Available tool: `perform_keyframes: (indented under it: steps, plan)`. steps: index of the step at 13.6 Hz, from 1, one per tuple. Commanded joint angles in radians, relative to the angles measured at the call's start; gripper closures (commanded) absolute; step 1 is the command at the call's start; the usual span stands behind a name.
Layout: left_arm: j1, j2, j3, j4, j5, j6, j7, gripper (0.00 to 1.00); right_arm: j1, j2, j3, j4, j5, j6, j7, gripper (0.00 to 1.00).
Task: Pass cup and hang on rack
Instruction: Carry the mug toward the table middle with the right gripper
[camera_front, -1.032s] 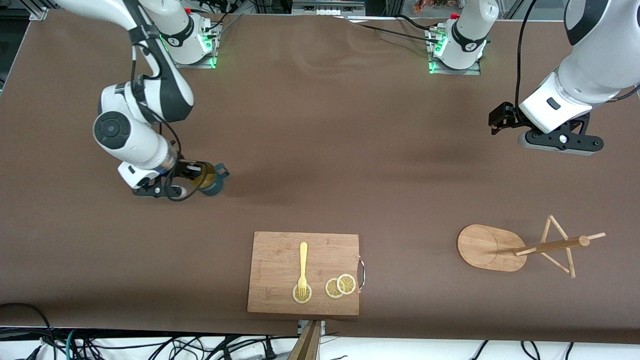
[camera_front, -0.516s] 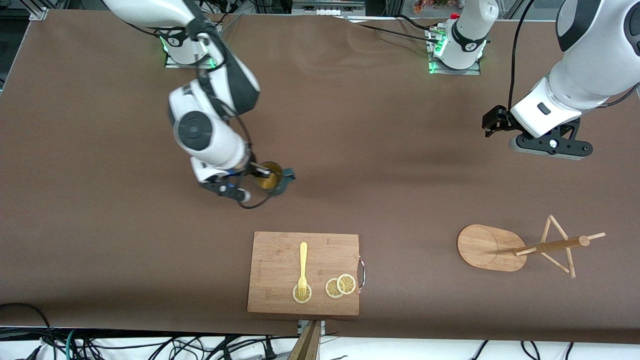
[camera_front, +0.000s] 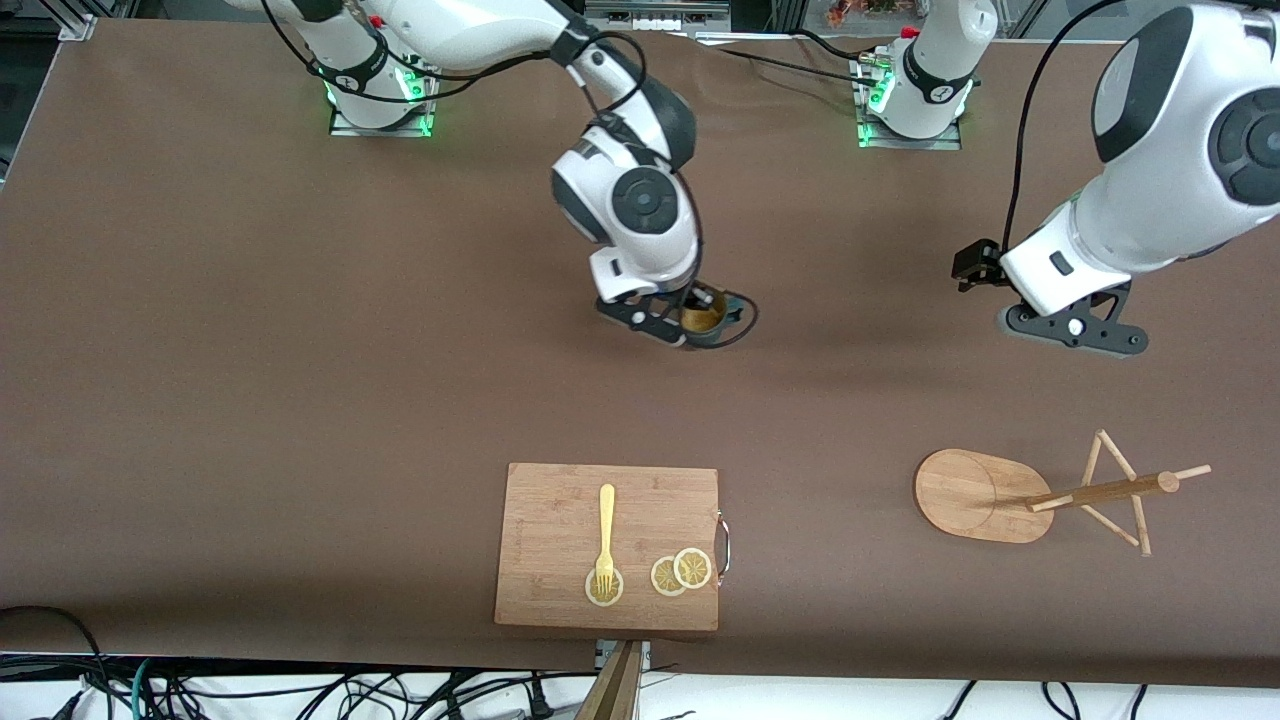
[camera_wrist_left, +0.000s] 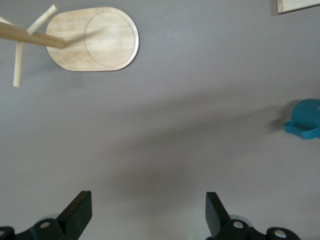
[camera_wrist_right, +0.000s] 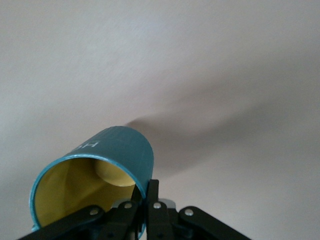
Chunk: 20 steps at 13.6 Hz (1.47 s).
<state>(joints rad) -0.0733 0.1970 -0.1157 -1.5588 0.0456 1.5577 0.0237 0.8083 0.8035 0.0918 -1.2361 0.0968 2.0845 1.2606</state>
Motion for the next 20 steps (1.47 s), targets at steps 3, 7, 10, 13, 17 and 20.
perform_keyframes:
  steps: [3, 7, 10, 13, 17, 20]
  plan:
    - [0.084, 0.035, 0.004, 0.03, -0.148, -0.03, 0.287, 0.0, 0.1, 0.075, -0.032, 0.06, -0.052, 0.071, 0.123, 1.0]
    - [0.173, 0.119, 0.004, -0.047, -0.404, 0.048, 0.66, 0.0, 0.14, 0.111, -0.061, 0.073, -0.055, 0.115, 0.219, 1.0]
    - [0.221, 0.066, -0.001, -0.252, -0.537, 0.152, 0.954, 0.0, 0.147, 0.134, -0.067, 0.098, -0.071, 0.117, 0.237, 1.0]
    - [0.219, -0.069, -0.004, -0.439, -0.556, 0.225, 1.041, 0.0, 0.147, 0.143, -0.07, 0.106, -0.072, 0.12, 0.237, 1.0]
    - [0.222, -0.076, -0.002, -0.556, -0.628, 0.344, 1.37, 0.0, 0.146, 0.134, -0.078, 0.106, -0.072, 0.12, 0.238, 0.34]
    - [0.224, -0.03, -0.002, -0.621, -0.83, 0.415, 1.598, 0.0, 0.137, 0.089, -0.092, 0.106, -0.069, 0.102, 0.229, 0.07]
